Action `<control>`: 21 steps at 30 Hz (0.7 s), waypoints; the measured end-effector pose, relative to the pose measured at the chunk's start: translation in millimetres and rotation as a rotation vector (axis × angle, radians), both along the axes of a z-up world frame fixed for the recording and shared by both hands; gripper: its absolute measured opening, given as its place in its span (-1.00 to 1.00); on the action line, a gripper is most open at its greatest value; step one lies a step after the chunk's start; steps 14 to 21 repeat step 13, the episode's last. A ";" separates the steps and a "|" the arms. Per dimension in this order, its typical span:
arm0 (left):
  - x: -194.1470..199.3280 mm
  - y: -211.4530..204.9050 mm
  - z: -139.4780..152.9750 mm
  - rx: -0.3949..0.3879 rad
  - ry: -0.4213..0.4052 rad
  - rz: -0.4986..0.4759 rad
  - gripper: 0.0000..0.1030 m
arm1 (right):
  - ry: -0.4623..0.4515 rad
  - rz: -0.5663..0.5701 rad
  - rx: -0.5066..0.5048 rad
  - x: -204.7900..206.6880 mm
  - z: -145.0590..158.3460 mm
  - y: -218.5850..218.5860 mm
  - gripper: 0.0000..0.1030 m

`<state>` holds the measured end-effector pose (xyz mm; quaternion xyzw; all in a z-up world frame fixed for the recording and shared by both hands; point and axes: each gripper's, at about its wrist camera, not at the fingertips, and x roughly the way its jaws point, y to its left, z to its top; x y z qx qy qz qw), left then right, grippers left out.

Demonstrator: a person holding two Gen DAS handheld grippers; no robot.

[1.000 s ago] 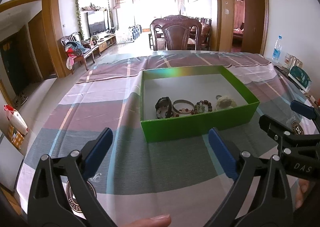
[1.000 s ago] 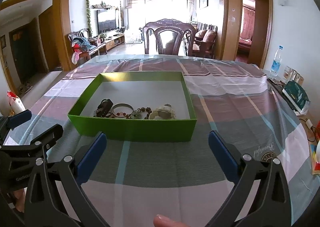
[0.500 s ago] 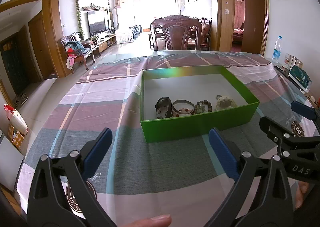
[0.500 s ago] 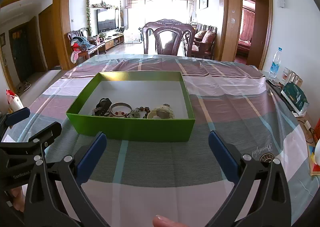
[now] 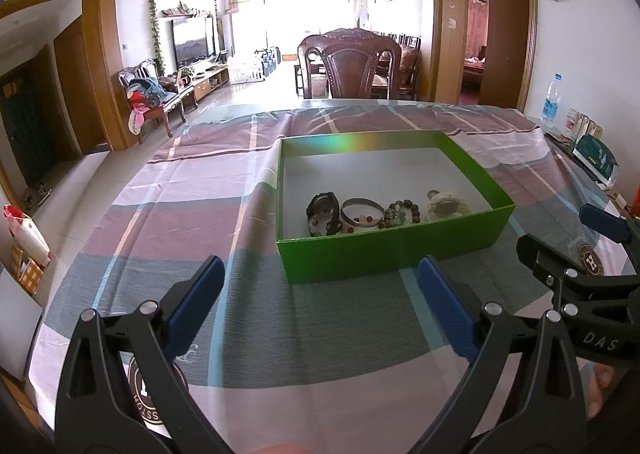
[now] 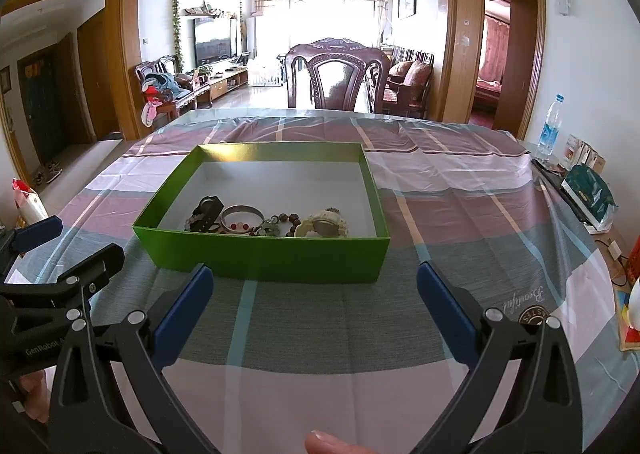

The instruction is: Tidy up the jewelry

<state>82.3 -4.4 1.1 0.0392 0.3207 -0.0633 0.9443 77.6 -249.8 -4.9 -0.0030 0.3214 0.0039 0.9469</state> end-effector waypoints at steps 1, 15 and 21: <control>0.3 -0.5 -0.4 0.006 0.000 0.001 0.87 | 0.001 0.000 0.001 0.0 0.0 0.0 0.93; 19.9 1.0 -31.4 0.026 0.111 0.019 0.92 | 0.122 0.020 0.015 17.5 -27.8 -7.6 0.93; 19.9 1.0 -31.4 0.026 0.111 0.019 0.92 | 0.122 0.020 0.015 17.5 -27.8 -7.6 0.93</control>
